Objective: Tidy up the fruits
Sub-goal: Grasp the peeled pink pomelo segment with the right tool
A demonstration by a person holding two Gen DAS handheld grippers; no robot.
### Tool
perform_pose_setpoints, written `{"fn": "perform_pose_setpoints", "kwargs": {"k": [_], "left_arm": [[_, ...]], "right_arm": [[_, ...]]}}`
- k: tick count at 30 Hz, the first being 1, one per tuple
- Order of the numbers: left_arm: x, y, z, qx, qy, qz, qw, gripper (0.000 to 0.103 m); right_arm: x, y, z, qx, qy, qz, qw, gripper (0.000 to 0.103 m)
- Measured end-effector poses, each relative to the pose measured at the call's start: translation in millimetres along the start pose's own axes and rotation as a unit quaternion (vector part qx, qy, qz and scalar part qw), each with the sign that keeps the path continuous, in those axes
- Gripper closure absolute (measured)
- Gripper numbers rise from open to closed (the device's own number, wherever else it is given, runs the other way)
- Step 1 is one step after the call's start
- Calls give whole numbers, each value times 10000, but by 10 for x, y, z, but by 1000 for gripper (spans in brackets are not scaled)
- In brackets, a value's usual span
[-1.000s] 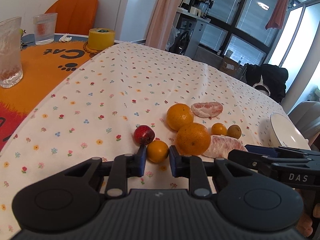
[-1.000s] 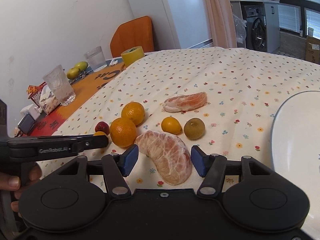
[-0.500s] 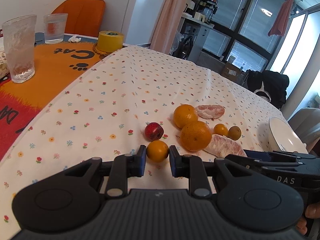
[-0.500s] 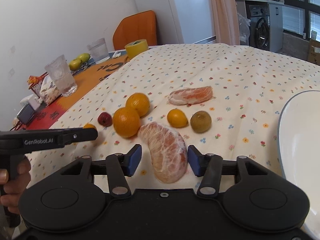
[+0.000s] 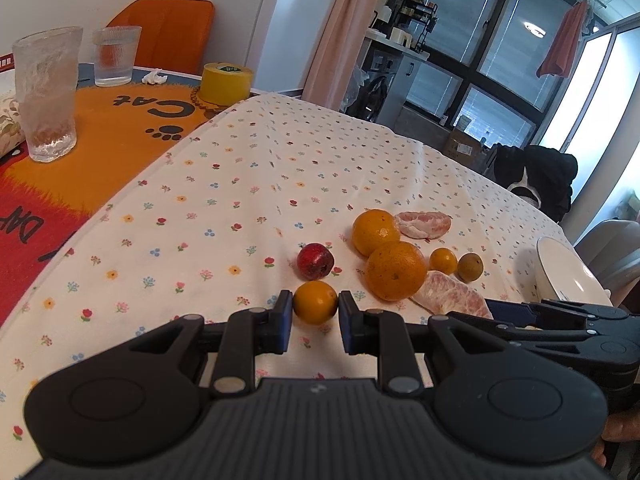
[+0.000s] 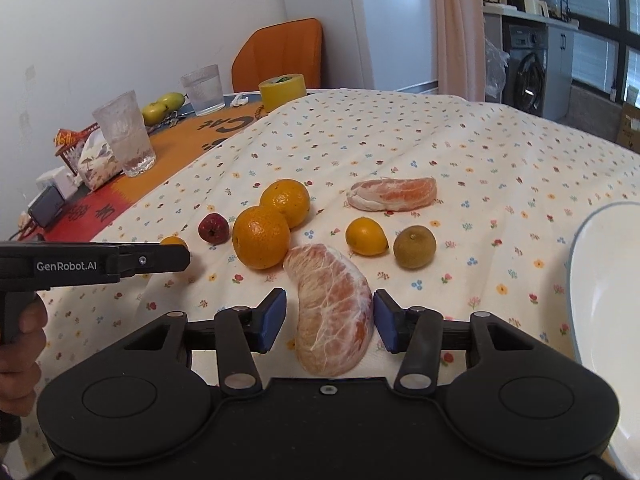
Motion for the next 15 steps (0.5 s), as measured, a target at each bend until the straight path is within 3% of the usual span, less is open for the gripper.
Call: {"fn": "perform_pose_setpoints", "kwargs": {"k": [4,7,15], "left_arm": [[-20,-2,-4,11,15,-6,10000,80],[-22,-2,-7,20,13,-7,10000,80],[27,-37,-1,6,-33,26,10000,80]], "right_arm": [[-29,31,-1,230,-44,121,9997,56],[-30,45,8,445,-63,308,9985,63],[53,31,28,386,-102,253,9989,66]]}}
Point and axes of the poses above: each gripper's, at about its wrist camera, not at the fingertips, and x roughly against the way its jaws point, y to its left, z to its underside, the point moved 9 cm from there along -x, roughly the way its jaws point, and after that the axes turned 2 degrees about -x, right-handed, at the moved point
